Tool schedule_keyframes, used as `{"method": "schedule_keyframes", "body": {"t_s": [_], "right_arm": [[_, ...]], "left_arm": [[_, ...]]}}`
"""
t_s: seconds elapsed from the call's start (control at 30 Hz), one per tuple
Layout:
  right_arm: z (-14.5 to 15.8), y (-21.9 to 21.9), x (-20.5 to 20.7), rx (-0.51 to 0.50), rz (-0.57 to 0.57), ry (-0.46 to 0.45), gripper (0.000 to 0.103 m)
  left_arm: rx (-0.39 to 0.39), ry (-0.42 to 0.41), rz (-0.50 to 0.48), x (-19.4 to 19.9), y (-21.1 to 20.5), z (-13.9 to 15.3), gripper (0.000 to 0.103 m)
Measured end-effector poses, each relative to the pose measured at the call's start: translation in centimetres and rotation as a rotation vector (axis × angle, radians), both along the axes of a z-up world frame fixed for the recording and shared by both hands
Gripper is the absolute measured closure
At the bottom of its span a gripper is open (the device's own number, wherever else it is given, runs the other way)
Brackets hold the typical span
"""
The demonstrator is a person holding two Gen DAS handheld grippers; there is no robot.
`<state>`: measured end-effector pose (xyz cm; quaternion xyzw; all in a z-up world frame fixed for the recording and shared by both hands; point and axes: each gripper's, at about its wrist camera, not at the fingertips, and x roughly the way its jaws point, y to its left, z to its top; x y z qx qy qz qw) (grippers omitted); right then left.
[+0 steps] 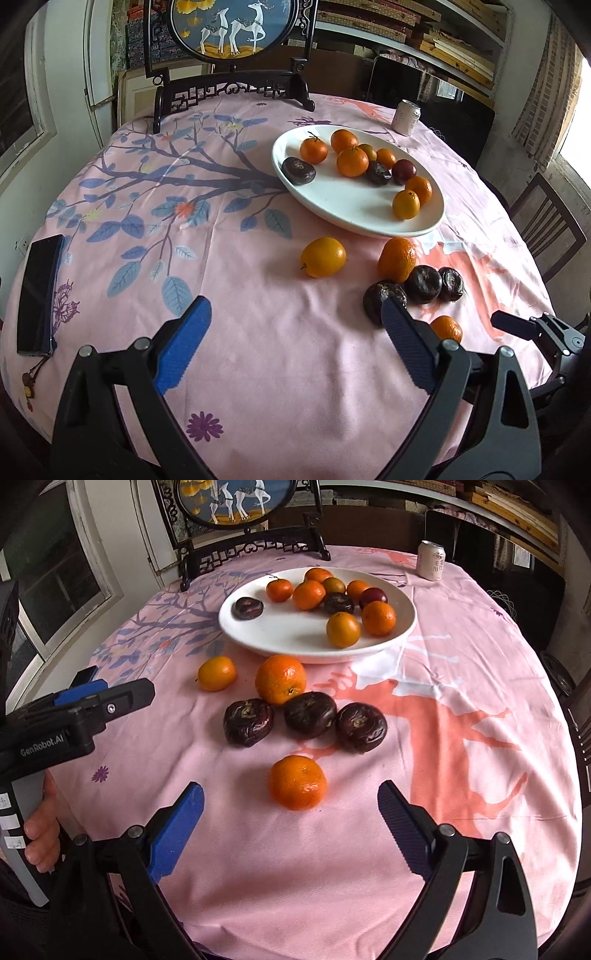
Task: Organize fruits
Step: 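Move both open tools back to the fruit pile, then grasp a tangerine with the right tool while the left grasps a dark purple fruit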
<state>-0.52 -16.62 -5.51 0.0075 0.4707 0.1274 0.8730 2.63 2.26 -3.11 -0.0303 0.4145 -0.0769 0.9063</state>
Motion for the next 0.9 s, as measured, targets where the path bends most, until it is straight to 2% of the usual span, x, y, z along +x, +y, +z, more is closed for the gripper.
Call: {"method": "schedule_keyframes", "body": {"t_s": [0.07, 0.1, 0.17, 0.23, 0.3, 0.47, 0.73, 0.83, 0.87, 0.9], "right_arm": [[-0.8, 0.4, 0.4, 0.003, 0.010, 0.026, 0.032], [-1.3, 0.5, 0.7, 0.002, 0.013, 0.036, 0.036], [-2.4, 0.7, 1.5, -0.014, 0.010, 0.061, 0.057], [-2.6, 0.6, 1.7, -0.027, -0.008, 0.052, 0.065], [-2.3, -0.2, 1.4, 0.003, -0.021, 0.058, 0.065], [-1.0, -3.4, 0.4, -0.018, -0.114, 0.016, 0.065], [-1.2, -6.4, -0.3, 0.038, -0.147, 0.019, 0.065], [-1.5, -6.9, -0.3, 0.057, -0.150, 0.030, 0.065], [-1.6, -7.0, -0.3, 0.067, -0.150, 0.033, 0.065], [-1.6, -7.1, -0.3, 0.076, -0.150, 0.035, 0.065]], "left_arm": [[0.002, 0.003, -0.004, -0.1, 0.0, 0.0, 0.008], [0.004, 0.002, -0.009, -0.3, 0.0, 0.0, 0.008], [0.010, 0.002, -0.015, -0.5, -0.2, 0.0, 0.008], [0.009, 0.009, -0.027, -0.8, -0.6, -0.2, 0.008], [0.015, 0.020, -0.048, -0.8, -1.4, -0.6, 0.008], [0.033, 0.056, -0.101, -0.2, -4.3, -2.1, 0.008], [0.080, 0.098, -0.144, 1.6, -8.5, -4.4, 0.009], [0.094, 0.128, -0.154, 2.6, -9.4, -5.4, 0.021], [0.094, 0.142, -0.155, 2.9, -9.6, -5.9, 0.029], [0.118, 0.119, -0.146, 3.0, -9.9, -5.9, 0.034]]}}
